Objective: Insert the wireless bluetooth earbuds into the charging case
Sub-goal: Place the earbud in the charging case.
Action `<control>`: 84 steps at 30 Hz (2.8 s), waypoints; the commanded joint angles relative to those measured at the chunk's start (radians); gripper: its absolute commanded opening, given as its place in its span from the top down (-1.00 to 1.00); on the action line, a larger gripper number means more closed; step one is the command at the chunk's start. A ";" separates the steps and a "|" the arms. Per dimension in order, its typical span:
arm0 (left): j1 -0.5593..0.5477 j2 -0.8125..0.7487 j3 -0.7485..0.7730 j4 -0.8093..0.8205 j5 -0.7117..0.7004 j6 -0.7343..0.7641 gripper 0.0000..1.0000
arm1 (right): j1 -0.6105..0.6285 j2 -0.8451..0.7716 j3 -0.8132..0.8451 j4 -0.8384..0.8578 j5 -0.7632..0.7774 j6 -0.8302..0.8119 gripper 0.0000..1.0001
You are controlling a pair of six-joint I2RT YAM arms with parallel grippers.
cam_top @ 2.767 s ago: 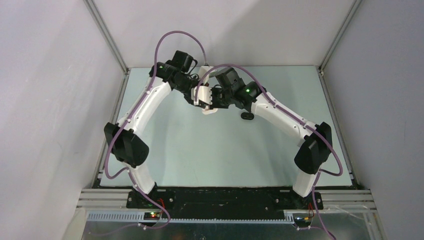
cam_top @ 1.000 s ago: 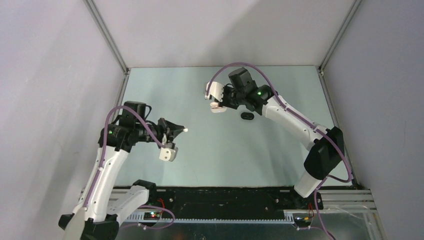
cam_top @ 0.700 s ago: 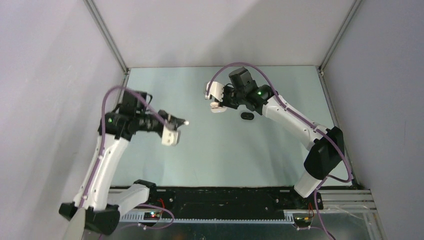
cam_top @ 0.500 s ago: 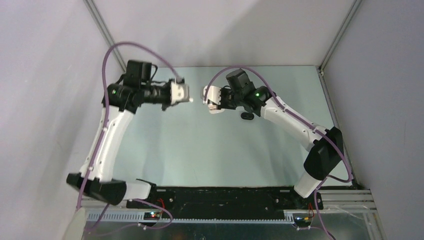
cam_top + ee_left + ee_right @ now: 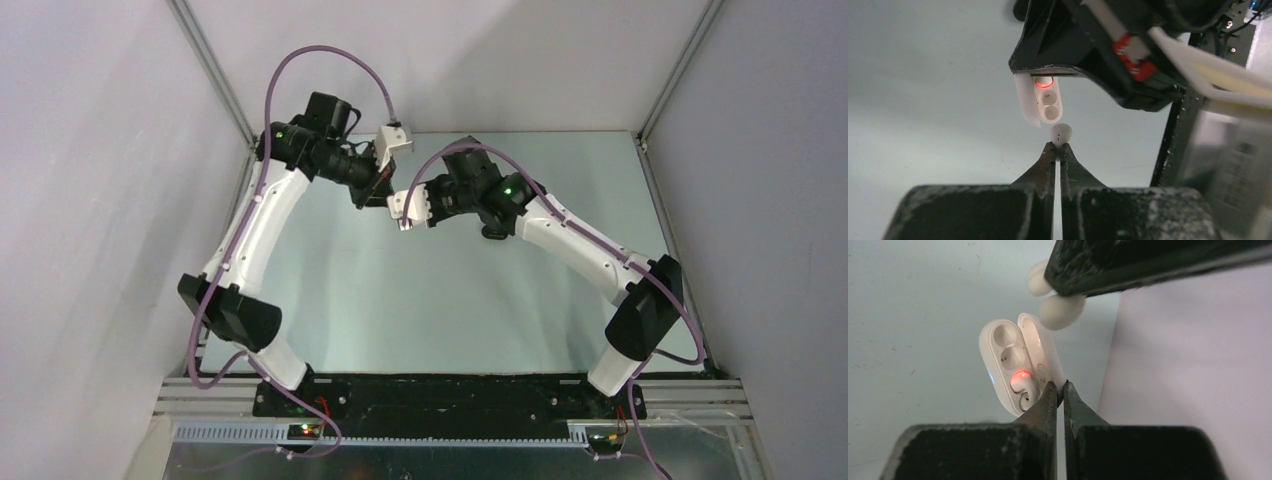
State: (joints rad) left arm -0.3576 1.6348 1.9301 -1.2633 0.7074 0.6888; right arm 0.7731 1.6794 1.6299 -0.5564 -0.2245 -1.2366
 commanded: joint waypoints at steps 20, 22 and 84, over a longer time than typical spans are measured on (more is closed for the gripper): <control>-0.046 0.097 0.056 -0.079 -0.061 -0.254 1.00 | 0.043 0.073 0.207 -0.162 -0.105 -0.128 1.00; -0.044 0.098 0.061 -0.074 -0.069 -0.285 1.00 | 0.043 0.082 0.219 -0.163 -0.101 -0.100 1.00; -0.008 0.092 0.142 -0.060 -0.153 -0.314 0.33 | 0.036 0.113 0.268 -0.152 -0.084 0.137 1.00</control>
State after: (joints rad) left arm -0.4030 1.7424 1.9812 -1.3418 0.5377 0.3740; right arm 0.8055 1.7969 1.8576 -0.7261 -0.3000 -1.1248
